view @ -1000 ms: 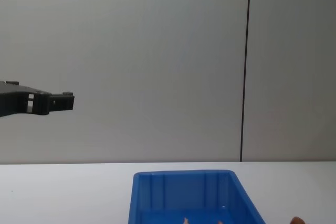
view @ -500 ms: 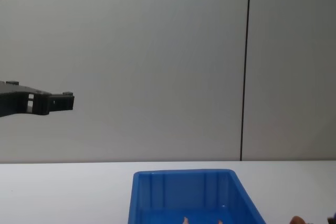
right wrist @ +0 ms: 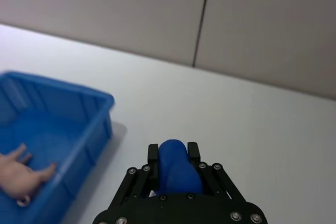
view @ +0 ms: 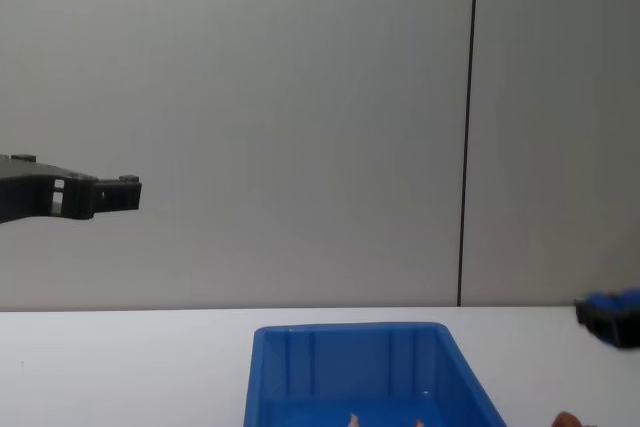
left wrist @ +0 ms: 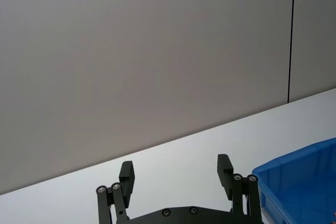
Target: Pick up the two dolls from the table and place them into the box.
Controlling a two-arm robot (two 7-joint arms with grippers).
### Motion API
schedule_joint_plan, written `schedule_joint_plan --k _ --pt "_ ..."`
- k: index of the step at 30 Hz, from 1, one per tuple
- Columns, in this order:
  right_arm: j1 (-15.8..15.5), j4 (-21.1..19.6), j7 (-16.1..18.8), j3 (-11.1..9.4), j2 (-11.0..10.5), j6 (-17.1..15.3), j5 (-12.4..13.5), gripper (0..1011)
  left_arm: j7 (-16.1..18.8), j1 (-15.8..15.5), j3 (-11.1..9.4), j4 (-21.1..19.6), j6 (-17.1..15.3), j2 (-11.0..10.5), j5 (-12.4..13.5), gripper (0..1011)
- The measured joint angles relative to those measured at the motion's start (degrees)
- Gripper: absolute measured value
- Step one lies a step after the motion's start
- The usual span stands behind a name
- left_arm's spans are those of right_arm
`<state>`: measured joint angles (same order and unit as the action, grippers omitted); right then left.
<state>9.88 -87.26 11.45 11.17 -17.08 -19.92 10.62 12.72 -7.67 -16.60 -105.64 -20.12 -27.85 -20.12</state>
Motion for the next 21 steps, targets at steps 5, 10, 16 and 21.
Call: schedule_joint_plan --k 5,10,16,21 --pt "1.50 -1.00 2.41 0.37 0.82 2.58 0.61 287 0.00 0.00 0.00 0.00 0.00 0.00 0.00 1001" --pt "3.26 -1.74 5.13 0.92 1.88 4.58 1.44 260 0.00 0.00 0.00 0.00 0.00 0.00 0.00 1001" --pt "5.01 -1.99 8.12 1.61 3.03 5.84 2.40 238 0.00 0.00 0.00 0.00 0.00 0.00 0.00 1001" --pt "6.69 -1.98 11.40 2.41 4.20 6.00 3.32 209 0.00 0.00 0.00 0.00 0.00 0.00 0.00 1001"
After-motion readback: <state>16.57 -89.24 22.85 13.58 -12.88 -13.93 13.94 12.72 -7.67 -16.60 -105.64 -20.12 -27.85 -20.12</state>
